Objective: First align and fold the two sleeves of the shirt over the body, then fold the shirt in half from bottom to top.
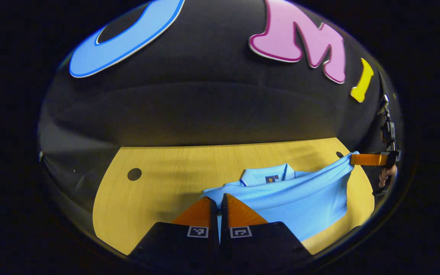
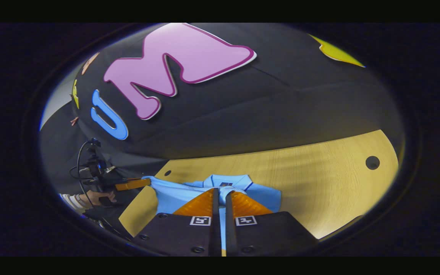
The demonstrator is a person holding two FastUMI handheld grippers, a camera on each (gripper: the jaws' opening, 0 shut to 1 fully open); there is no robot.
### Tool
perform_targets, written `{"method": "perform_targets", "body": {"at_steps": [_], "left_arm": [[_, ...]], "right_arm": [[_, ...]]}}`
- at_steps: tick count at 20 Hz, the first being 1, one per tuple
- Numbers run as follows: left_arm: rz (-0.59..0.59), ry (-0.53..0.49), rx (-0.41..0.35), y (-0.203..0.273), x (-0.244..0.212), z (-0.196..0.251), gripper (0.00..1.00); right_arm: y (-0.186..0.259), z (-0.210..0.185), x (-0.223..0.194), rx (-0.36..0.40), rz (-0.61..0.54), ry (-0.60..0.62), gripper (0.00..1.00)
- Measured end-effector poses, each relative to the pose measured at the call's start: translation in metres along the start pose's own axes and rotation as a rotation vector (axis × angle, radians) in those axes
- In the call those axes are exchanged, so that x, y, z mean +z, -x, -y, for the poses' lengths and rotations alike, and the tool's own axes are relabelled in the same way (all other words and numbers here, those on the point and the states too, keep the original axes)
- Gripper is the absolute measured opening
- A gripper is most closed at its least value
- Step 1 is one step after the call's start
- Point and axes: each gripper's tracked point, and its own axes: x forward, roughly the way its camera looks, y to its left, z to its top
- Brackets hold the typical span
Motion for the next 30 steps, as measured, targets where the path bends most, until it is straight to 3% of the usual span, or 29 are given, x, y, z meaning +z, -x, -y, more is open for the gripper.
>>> {"method": "perform_targets", "body": {"at_steps": [2,4,5,7,8,9,11,12,14,15,17,25,30], "left_arm": [[-0.021,-0.019,0.026,-0.027,-0.003,-0.005,0.06],[-0.070,-0.057,0.050,-0.059,-0.018,-0.008,0.06],[-0.093,-0.066,0.071,-0.071,-0.026,-0.010,0.06],[-0.148,-0.073,0.101,-0.094,-0.047,-0.008,0.06],[-0.177,-0.082,0.107,-0.101,-0.056,-0.006,0.07],[-0.202,-0.090,0.106,-0.106,-0.065,-0.004,0.10],[-0.211,-0.087,0.079,-0.112,-0.071,0.008,0.24],[-0.198,-0.073,0.056,-0.111,-0.069,0.014,0.40],[-0.158,-0.074,0.034,-0.099,-0.057,0.017,0.72],[-0.115,-0.085,0.035,-0.089,-0.045,0.017,0.87],[-0.026,-0.097,0.029,-0.058,-0.019,0.020,0.95],[0.327,-0.011,0.033,0.139,0.075,0.026,0.96],[0.455,0.005,0.065,0.268,0.059,0.039,0.96]], "right_arm": [[-0.027,0.015,-0.007,-0.044,-0.028,-0.021,0.08],[-0.049,0.032,-0.024,-0.093,-0.063,-0.035,0.02],[-0.056,0.042,-0.034,-0.125,-0.081,-0.030,0.14],[-0.069,0.054,-0.049,-0.155,-0.115,-0.028,0.02],[-0.073,0.060,-0.055,-0.178,-0.129,-0.022,0.15],[-0.073,0.065,-0.059,-0.183,-0.135,-0.017,0.07],[-0.070,0.064,-0.063,-0.188,-0.152,-0.014,0.24],[-0.066,0.063,-0.062,-0.193,-0.155,0.000,0.37],[-0.053,0.060,-0.054,-0.208,-0.138,0.054,0.79],[-0.046,0.056,-0.047,-0.217,-0.117,0.087,0.99],[-0.025,0.038,-0.026,-0.225,-0.066,0.153,0.98],[0.092,-0.075,0.062,-0.272,0.244,0.403,0.98],[0.181,-0.147,0.067,-0.313,0.430,0.477,0.98]]}}
